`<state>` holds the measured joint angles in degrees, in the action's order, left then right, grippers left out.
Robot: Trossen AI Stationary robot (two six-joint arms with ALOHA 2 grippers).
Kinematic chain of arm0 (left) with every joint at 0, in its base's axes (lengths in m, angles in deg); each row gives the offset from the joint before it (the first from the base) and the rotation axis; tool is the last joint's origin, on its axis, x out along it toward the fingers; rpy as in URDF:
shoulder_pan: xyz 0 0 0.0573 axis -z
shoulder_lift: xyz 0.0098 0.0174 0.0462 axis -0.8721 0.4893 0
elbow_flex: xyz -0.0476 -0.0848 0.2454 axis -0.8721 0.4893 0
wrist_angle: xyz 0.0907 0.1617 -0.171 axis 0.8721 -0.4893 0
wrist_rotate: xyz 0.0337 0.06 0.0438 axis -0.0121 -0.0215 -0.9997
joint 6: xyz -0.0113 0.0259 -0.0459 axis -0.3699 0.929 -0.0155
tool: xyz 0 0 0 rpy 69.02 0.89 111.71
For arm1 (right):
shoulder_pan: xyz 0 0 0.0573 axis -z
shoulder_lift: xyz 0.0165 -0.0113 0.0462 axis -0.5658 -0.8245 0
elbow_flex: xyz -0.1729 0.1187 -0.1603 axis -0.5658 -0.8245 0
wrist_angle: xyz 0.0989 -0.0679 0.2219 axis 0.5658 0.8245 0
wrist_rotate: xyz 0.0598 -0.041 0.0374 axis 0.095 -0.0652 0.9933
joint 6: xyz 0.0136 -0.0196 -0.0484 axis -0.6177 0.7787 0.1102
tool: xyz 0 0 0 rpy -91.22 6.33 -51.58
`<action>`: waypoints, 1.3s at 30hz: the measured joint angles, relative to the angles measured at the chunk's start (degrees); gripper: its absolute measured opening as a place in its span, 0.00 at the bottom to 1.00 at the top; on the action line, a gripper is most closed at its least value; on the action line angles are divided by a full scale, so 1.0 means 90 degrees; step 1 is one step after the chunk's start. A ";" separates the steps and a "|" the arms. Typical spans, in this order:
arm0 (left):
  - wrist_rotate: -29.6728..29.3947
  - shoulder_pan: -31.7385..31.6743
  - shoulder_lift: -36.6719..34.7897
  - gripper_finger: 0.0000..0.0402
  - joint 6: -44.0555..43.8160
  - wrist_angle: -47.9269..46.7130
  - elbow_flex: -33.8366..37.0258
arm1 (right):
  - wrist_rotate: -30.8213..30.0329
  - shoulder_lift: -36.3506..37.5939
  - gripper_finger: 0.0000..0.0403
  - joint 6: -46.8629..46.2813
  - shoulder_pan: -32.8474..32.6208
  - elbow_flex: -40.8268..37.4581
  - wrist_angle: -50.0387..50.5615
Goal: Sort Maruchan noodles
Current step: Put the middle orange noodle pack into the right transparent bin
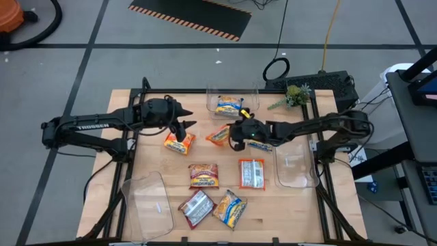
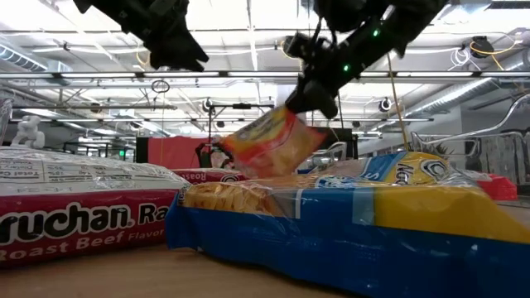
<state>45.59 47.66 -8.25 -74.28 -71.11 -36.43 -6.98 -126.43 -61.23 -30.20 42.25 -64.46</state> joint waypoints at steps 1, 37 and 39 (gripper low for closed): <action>0.0002 0.0027 0.0000 0.53 -0.0022 0.0081 0.0000 | -0.0180 0.0111 0.00 0.0016 -0.0052 0.0000 0.0065; 0.0512 0.0582 0.1514 0.89 0.0460 0.3183 -0.0005 | -0.1816 0.1912 0.00 -0.0344 -0.1042 -0.0267 0.0261; 0.0566 0.0596 0.1699 0.89 0.0380 0.3363 0.0002 | -0.1814 0.1910 0.00 -0.0355 -0.1072 -0.0267 0.0218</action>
<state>50.68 53.03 7.04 -70.87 -40.84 -36.41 -23.31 -109.24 -64.43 -39.85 39.85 -62.49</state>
